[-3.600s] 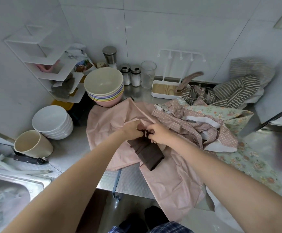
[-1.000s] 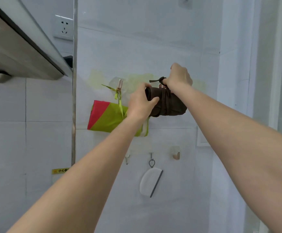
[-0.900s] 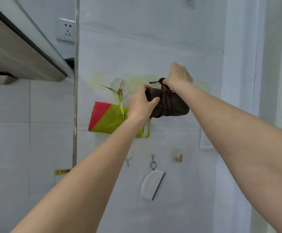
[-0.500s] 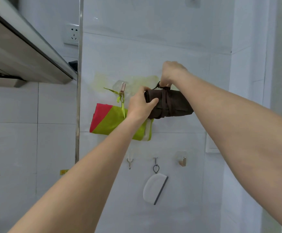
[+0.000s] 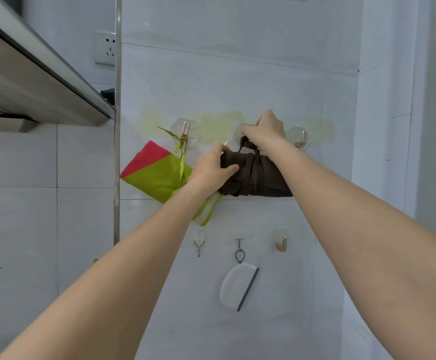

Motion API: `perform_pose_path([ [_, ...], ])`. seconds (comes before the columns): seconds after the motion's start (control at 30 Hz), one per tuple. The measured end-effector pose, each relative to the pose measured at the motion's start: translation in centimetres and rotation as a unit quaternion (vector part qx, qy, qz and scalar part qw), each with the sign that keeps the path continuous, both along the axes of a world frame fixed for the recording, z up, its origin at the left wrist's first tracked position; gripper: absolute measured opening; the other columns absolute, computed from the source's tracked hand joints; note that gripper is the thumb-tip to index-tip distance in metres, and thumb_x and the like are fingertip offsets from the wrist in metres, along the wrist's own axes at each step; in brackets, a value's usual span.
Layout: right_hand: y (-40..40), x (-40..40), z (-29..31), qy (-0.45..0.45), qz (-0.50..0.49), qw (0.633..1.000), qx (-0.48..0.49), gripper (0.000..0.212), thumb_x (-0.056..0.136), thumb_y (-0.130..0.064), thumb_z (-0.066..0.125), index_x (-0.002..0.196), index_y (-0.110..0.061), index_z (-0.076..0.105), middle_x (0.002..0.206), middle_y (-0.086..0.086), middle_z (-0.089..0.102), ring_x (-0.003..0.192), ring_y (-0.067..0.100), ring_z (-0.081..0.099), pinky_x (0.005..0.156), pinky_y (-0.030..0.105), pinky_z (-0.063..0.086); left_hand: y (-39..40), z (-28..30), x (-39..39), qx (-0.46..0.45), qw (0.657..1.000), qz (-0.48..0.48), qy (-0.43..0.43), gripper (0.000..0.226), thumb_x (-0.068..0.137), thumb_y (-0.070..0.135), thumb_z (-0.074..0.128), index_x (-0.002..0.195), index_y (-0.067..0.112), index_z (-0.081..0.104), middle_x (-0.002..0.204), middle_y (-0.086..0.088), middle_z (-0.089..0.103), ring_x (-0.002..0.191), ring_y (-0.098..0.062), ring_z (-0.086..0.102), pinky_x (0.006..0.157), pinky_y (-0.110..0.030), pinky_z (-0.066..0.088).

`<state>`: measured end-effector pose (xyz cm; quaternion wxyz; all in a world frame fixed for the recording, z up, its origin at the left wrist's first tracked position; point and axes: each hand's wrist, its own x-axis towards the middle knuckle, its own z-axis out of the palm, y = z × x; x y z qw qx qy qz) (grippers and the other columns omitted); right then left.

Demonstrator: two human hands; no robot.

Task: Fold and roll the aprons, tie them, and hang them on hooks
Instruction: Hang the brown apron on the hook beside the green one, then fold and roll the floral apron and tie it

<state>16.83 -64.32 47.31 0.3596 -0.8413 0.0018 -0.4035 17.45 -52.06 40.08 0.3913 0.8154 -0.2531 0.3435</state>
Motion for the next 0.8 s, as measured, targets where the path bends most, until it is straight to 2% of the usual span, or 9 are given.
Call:
perform_pose_path([
  [0.1,-0.2,-0.1,-1.8,0.010,0.017,1.000,-0.010,0.040,0.088,-0.027,0.052,0.120,-0.005,0.045,0.103,0.005,0.048,0.092,0.023,0.049,0.075,0.032,0.041,0.2,-0.5,0.0,0.109,0.991,0.070,0.014,0.035,0.090,0.032,0.057,0.118,0.013,0.049,0.109,-0.008,0.063,0.102,-0.027,0.058,0.093,-0.036,0.044],
  [0.23,0.7,-0.6,-3.3,-0.015,-0.051,0.996,-0.075,0.042,0.093,-0.027,0.048,0.126,-0.004,0.037,0.125,0.013,0.048,0.115,0.031,0.048,0.091,0.041,0.040,-0.2,-1.6,-0.3,0.267,0.933,0.234,-0.053,0.040,0.093,0.045,0.043,0.117,0.014,0.047,0.113,-0.007,0.060,0.116,-0.028,0.049,0.109,-0.043,0.019],
  [0.33,1.7,-1.5,-3.9,-0.051,-0.134,0.983,-0.111,0.042,0.093,-0.020,0.047,0.130,-0.005,0.034,0.135,0.015,0.035,0.122,0.032,0.038,0.095,0.042,0.035,0.1,-2.3,-0.9,0.274,0.921,0.263,-0.082,0.045,0.091,0.045,0.046,0.123,0.015,0.047,0.124,-0.006,0.052,0.122,-0.029,0.042,0.110,-0.044,0.017],
  [0.43,4.0,-2.8,-5.0,-0.162,-0.160,0.966,-0.123,0.034,0.088,-0.010,0.044,0.122,-0.007,0.042,0.128,0.013,0.038,0.116,0.030,0.040,0.089,0.037,0.036,2.8,-3.7,-1.2,0.219,0.906,0.274,-0.238,0.029,0.078,0.031,0.057,0.100,0.013,0.065,0.096,-0.005,0.064,0.093,-0.028,0.060,0.091,-0.033,0.037],
  [0.47,4.6,-3.2,-5.0,-0.198,-0.148,0.959,-0.136,0.033,0.085,-0.007,0.044,0.118,-0.007,0.045,0.126,0.013,0.040,0.114,0.029,0.041,0.089,0.037,0.036,3.5,-3.6,-1.8,0.211,0.903,0.262,-0.266,0.026,0.076,0.025,0.052,0.094,0.012,0.066,0.090,-0.007,0.064,0.086,-0.028,0.061,0.085,-0.033,0.037],
  [0.5,6.2,-3.8,-5.9,-0.218,-0.120,0.957,-0.152,0.032,0.083,-0.006,0.042,0.115,-0.007,0.047,0.124,0.013,0.042,0.113,0.029,0.042,0.089,0.037,0.037,4.8,-4.4,-2.9,0.228,0.915,0.247,-0.223,0.030,0.077,0.021,0.046,0.099,0.010,0.064,0.095,-0.009,0.062,0.090,-0.029,0.059,0.084,-0.034,0.035],
  [0.63,12.9,-5.9,-10.0,-0.262,-0.001,0.942,-0.209,0.036,0.077,-0.008,0.035,0.106,-0.003,0.055,0.117,0.016,0.049,0.108,0.030,0.047,0.084,0.035,0.038,9.6,-7.2,-6.0,0.266,0.917,0.249,-0.165,0.045,0.087,0.018,0.043,0.130,0.009,0.050,0.124,-0.012,0.053,0.111,-0.029,0.049,0.092,-0.038,0.032],
  [0.73,19.1,-7.7,-15.2,-0.234,0.110,0.939,-0.228,0.038,0.072,-0.014,0.031,0.094,0.000,0.060,0.105,0.020,0.054,0.100,0.035,0.051,0.080,0.042,0.041,16.0,-11.5,-8.2,0.318,0.902,0.240,-0.168,0.039,0.078,0.019,0.048,0.109,0.005,0.066,0.103,-0.013,0.066,0.088,-0.028,0.063,0.077,-0.035,0.046],
  [0.8,22.3,-8.3,-18.9,-0.194,0.145,0.941,-0.237,0.030,0.073,-0.007,0.038,0.093,-0.001,0.059,0.104,0.020,0.053,0.100,0.035,0.050,0.079,0.043,0.041,20.6,-14.9,-10.0,0.367,0.882,0.275,-0.112,0.038,0.077,0.012,0.051,0.111,0.002,0.064,0.107,-0.012,0.063,0.093,-0.029,0.059,0.081,-0.036,0.043],
])
